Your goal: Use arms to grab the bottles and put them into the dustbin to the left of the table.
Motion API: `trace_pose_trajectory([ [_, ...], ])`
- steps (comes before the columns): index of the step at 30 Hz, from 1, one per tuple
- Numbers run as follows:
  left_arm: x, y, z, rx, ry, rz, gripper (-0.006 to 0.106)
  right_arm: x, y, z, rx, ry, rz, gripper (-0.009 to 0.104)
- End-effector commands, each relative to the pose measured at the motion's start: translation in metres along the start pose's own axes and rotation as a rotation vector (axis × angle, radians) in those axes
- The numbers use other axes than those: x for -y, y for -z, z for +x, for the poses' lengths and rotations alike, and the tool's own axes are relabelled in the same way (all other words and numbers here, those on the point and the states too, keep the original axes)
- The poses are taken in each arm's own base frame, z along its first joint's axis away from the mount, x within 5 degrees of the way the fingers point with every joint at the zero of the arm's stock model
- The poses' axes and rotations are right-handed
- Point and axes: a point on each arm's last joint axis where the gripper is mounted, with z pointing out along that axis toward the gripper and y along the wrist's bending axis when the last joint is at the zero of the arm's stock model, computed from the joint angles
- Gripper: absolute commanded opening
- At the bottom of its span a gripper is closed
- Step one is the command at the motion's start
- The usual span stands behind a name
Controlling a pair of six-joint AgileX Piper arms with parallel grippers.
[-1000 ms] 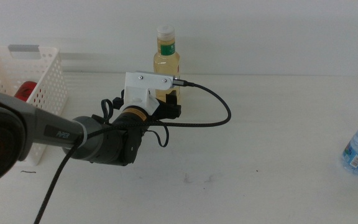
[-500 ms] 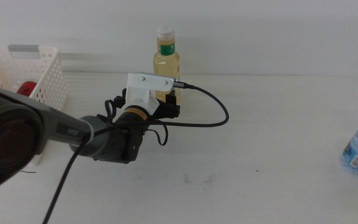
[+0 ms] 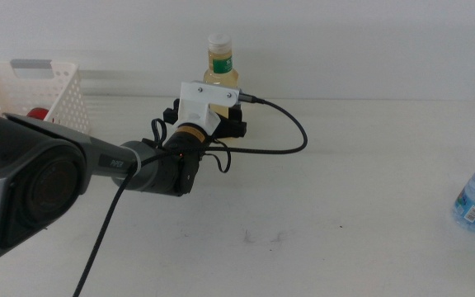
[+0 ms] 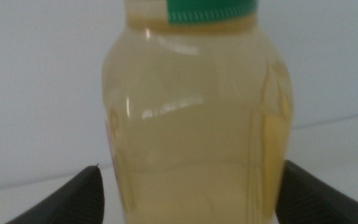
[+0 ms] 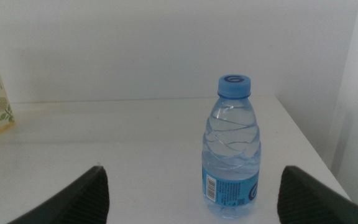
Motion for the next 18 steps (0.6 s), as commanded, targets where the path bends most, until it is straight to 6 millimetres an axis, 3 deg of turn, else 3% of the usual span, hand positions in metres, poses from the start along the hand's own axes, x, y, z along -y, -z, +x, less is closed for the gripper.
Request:
trace_pose_trajectory([
  [1,-0.002,-0.007,-0.003,0.026,0.009,-0.001,0.094,0.001,0.000,0.000,0.008,0.014,0.010,0.074],
  [10,-0.004,-0.039,0.009,0.062,0.069,0.012,0.094,0.001,0.000,0.000,0.008,0.014,0.010,0.074],
  [15,-0.004,-0.045,0.009,0.087,0.079,0.012,0.093,0.001,0.000,0.000,0.008,0.014,0.010,0.074],
  [18,-0.007,-0.045,0.009,0.069,0.084,0.003,0.083,0.001,0.000,0.000,0.008,0.014,0.010,0.074],
])
